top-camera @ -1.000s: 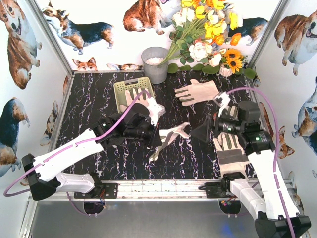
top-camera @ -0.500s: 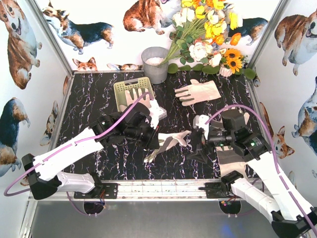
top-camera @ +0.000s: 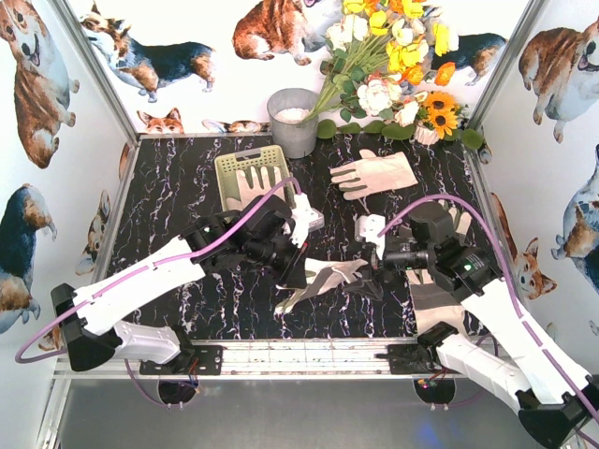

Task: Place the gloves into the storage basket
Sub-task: Place the glove at the corner of the board.

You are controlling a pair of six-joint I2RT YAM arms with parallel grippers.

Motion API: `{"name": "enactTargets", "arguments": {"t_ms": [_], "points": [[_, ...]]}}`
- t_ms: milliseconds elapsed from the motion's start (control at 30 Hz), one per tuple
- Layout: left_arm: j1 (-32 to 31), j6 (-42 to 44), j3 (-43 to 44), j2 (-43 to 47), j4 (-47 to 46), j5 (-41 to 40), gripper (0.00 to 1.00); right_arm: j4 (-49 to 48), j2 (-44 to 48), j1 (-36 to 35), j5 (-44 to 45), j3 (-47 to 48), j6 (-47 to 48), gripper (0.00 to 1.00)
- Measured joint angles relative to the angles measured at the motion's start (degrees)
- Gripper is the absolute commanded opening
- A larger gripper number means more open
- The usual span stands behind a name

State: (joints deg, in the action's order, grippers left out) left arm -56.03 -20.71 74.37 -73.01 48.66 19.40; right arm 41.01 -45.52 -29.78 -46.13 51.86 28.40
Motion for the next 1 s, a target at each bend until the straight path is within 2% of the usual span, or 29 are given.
{"name": "enactTargets", "arguments": {"t_ms": [167, 367, 500, 633, 900, 1000], "points": [[-0.28, -0.02, 0.0, -0.24, -0.2, 0.96, 0.0, -0.61, -1.57, -1.46, 0.66, -0.31, 0.04, 0.94], [-0.87, -0.07, 0.61, -0.9, -0.59, 1.55, 0.0, -0.98, -3.1, -3.17, 1.86, -1.07, 0.22, 0.77], [-1.2, -0.17, 0.63, -1.01, -0.85, 2.1, 0.0, -0.98, -4.85, -3.76, 1.9, -1.07, 0.2, 0.69], [-1.53, -0.24, 1.01, -1.51, -0.85, 2.47, 0.0, -1.05, -5.97, -4.33, 1.81, -1.07, 0.31, 0.55], [-1.55, -0.55, 1.16, -1.73, -0.76, 2.38, 0.0, -1.7, -6.49, -4.66, 1.33, -1.07, -0.04, 0.17], [-1.55, -0.92, 1.27, -1.68, -0.7, 1.57, 0.0, -2.19, -6.47, -4.66, 1.16, -1.07, -0.94, 0.0]]}}
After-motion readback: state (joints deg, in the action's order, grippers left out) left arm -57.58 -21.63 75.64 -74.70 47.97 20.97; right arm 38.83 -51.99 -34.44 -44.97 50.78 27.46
